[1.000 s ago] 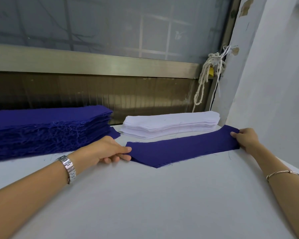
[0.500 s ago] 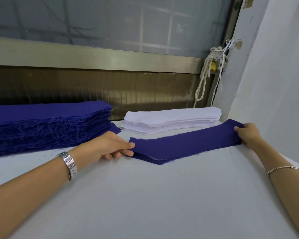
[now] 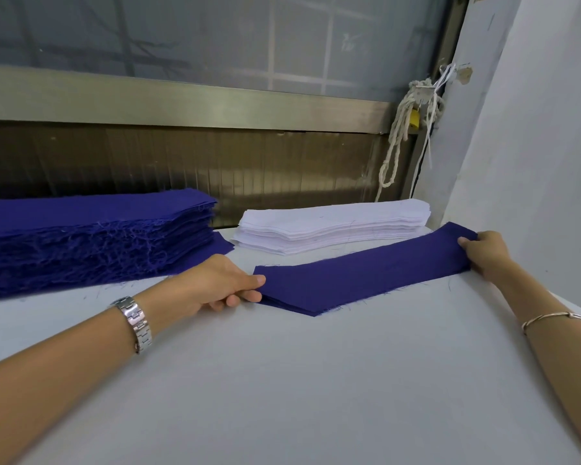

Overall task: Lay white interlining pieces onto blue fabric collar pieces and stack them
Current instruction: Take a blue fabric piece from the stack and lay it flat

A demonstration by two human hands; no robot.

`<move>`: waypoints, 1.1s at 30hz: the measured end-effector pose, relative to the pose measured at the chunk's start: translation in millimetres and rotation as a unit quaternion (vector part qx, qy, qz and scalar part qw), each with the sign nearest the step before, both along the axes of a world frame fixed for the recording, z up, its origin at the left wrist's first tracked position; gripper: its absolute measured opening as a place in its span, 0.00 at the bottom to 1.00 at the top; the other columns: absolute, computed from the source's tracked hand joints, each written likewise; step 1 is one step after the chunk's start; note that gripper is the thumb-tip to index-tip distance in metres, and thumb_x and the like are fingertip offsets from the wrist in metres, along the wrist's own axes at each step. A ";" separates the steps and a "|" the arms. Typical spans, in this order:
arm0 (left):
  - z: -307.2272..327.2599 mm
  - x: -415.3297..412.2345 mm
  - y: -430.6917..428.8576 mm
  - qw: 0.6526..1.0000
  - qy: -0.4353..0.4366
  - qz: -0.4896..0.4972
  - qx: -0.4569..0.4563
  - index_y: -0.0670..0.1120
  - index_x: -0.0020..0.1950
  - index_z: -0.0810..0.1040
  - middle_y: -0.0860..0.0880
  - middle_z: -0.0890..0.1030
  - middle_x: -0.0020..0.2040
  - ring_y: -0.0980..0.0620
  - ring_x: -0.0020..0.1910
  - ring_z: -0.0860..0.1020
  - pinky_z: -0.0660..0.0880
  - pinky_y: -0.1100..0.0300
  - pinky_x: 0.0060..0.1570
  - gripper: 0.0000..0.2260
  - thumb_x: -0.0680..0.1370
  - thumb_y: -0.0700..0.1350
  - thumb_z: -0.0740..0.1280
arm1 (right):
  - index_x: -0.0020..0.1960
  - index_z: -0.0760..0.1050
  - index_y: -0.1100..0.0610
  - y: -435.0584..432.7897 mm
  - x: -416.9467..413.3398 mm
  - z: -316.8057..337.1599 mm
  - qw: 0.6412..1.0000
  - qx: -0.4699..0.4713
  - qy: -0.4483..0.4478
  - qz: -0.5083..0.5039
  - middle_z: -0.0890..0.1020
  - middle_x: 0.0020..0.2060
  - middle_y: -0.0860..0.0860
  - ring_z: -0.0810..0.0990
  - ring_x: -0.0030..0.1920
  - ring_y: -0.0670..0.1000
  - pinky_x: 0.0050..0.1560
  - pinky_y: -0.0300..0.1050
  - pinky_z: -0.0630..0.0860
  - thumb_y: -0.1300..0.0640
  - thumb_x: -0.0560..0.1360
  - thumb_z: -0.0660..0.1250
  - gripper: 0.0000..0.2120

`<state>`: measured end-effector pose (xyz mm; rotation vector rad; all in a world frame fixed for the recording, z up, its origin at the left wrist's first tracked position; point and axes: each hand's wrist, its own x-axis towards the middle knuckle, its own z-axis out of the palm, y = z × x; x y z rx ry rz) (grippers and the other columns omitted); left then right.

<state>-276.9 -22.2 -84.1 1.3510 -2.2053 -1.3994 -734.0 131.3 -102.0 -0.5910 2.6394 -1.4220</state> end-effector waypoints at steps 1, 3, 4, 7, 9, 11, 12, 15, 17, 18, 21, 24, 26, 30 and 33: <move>-0.7 0.1 1.4 1.000 -0.016 -0.004 -0.026 0.47 0.33 0.84 0.52 0.78 0.27 0.57 0.21 0.64 0.61 0.67 0.22 0.17 0.77 0.56 0.71 | 0.39 0.68 0.64 0.3 -0.3 -0.2 1.000 0.000 0.000 0.000 0.71 0.36 0.57 0.68 0.33 0.57 0.32 0.45 0.67 0.61 0.81 0.64 0.13; -1.5 0.7 3.2 0.997 -0.032 -0.012 -0.063 0.48 0.30 0.85 0.53 0.75 0.22 0.57 0.19 0.64 0.62 0.68 0.21 0.19 0.77 0.57 0.71 | 0.39 0.69 0.64 0.9 0.4 -0.4 1.000 -0.001 -0.003 0.001 0.71 0.36 0.57 0.68 0.34 0.57 0.33 0.46 0.67 0.62 0.81 0.64 0.13; -2.1 1.1 3.6 0.996 -0.036 -0.015 -0.075 0.49 0.29 0.85 0.53 0.75 0.21 0.57 0.19 0.65 0.62 0.68 0.21 0.19 0.76 0.58 0.71 | 0.41 0.70 0.65 1.3 1.0 -0.5 1.000 -0.001 -0.005 0.002 0.72 0.37 0.58 0.69 0.35 0.58 0.35 0.47 0.68 0.62 0.81 0.64 0.12; -3.2 1.3 3.7 0.991 -0.050 -0.021 -0.120 0.50 0.27 0.84 0.52 0.74 0.19 0.58 0.17 0.64 0.62 0.70 0.18 0.21 0.76 0.59 0.71 | 0.35 0.68 0.63 2.8 3.9 0.0 1.000 0.001 0.008 0.001 0.70 0.33 0.57 0.67 0.31 0.56 0.32 0.44 0.66 0.63 0.80 0.66 0.16; -4.2 0.7 3.4 0.986 -0.062 -0.022 -0.156 0.50 0.26 0.83 0.52 0.75 0.19 0.58 0.16 0.66 0.62 0.71 0.17 0.21 0.76 0.60 0.70 | 0.30 0.63 0.59 4.8 5.8 0.8 1.000 0.004 0.025 -0.004 0.67 0.29 0.55 0.64 0.29 0.55 0.31 0.43 0.64 0.64 0.78 0.68 0.21; -5.0 0.0 3.2 0.981 -0.066 -0.023 -0.180 0.49 0.27 0.83 0.52 0.75 0.19 0.58 0.16 0.67 0.62 0.72 0.18 0.21 0.76 0.59 0.71 | 0.29 0.62 0.59 7.3 7.9 1.8 0.999 0.011 0.030 -0.009 0.67 0.28 0.55 0.64 0.28 0.55 0.30 0.42 0.64 0.65 0.76 0.69 0.22; -5.0 -0.2 3.1 0.980 -0.067 -0.023 -0.187 0.48 0.28 0.83 0.52 0.76 0.19 0.59 0.16 0.68 0.62 0.72 0.18 0.21 0.76 0.59 0.71 | 0.29 0.62 0.59 8.0 8.4 2.4 0.999 0.017 0.034 -0.010 0.66 0.28 0.55 0.63 0.28 0.56 0.30 0.43 0.63 0.65 0.76 0.69 0.22; -4.2 0.4 3.2 0.976 -0.075 -0.026 -0.201 0.48 0.29 0.84 0.53 0.76 0.19 0.60 0.17 0.69 0.62 0.73 0.19 0.20 0.76 0.58 0.70 | 0.30 0.62 0.59 10.7 7.4 4.5 0.998 0.031 0.055 -0.014 0.66 0.30 0.56 0.64 0.34 0.56 0.35 0.45 0.62 0.65 0.76 0.67 0.20; -3.0 0.9 3.6 0.975 -0.080 -0.032 -0.203 0.49 0.30 0.84 0.54 0.76 0.19 0.60 0.17 0.69 0.63 0.74 0.20 0.20 0.77 0.58 0.69 | 0.30 0.62 0.60 12.2 6.5 5.1 0.998 0.035 0.058 -0.016 0.67 0.31 0.56 0.65 0.36 0.56 0.35 0.46 0.62 0.65 0.77 0.66 0.20; -2.6 1.0 3.7 0.975 -0.081 -0.034 -0.203 0.49 0.30 0.84 0.54 0.75 0.18 0.61 0.17 0.69 0.63 0.74 0.20 0.19 0.77 0.58 0.69 | 0.30 0.62 0.59 12.5 6.3 5.6 0.997 0.038 0.059 -0.017 0.67 0.30 0.56 0.65 0.36 0.56 0.34 0.46 0.61 0.65 0.77 0.66 0.20; -2.0 1.2 3.5 0.976 -0.082 -0.035 -0.200 0.49 0.30 0.84 0.54 0.76 0.19 0.61 0.17 0.69 0.62 0.74 0.19 0.19 0.77 0.58 0.69 | 0.30 0.61 0.59 11.9 7.0 7.0 0.997 0.044 0.063 -0.019 0.66 0.30 0.55 0.65 0.37 0.56 0.36 0.46 0.62 0.65 0.77 0.66 0.20; -2.4 1.8 2.8 0.975 -0.087 -0.031 -0.201 0.50 0.29 0.84 0.53 0.76 0.19 0.61 0.17 0.69 0.61 0.73 0.20 0.20 0.77 0.59 0.69 | 0.30 0.60 0.58 11.4 8.5 7.2 0.996 0.049 0.076 -0.017 0.64 0.29 0.54 0.63 0.36 0.56 0.36 0.46 0.61 0.66 0.77 0.66 0.21; -2.4 1.8 2.4 0.976 -0.088 -0.026 -0.199 0.49 0.29 0.84 0.53 0.76 0.19 0.60 0.17 0.69 0.61 0.73 0.18 0.20 0.77 0.59 0.70 | 0.30 0.60 0.58 12.2 9.3 6.0 0.994 0.057 0.092 -0.011 0.64 0.29 0.54 0.61 0.33 0.55 0.32 0.47 0.58 0.66 0.76 0.66 0.21; -2.8 0.6 4.1 0.971 -0.107 -0.025 -0.214 0.48 0.28 0.83 0.53 0.75 0.19 0.60 0.17 0.69 0.62 0.72 0.20 0.21 0.76 0.59 0.70 | 0.33 0.67 0.62 11.5 12.0 5.0 0.991 0.062 0.116 -0.005 0.69 0.33 0.57 0.65 0.36 0.56 0.33 0.46 0.61 0.67 0.76 0.66 0.15; -2.3 0.7 4.9 0.963 -0.125 -0.017 -0.240 0.48 0.25 0.79 0.54 0.73 0.17 0.60 0.15 0.68 0.63 0.72 0.20 0.23 0.76 0.60 0.70 | 0.36 0.70 0.63 10.5 14.6 5.4 0.989 0.075 0.129 0.001 0.71 0.34 0.58 0.67 0.37 0.57 0.35 0.46 0.63 0.68 0.76 0.66 0.11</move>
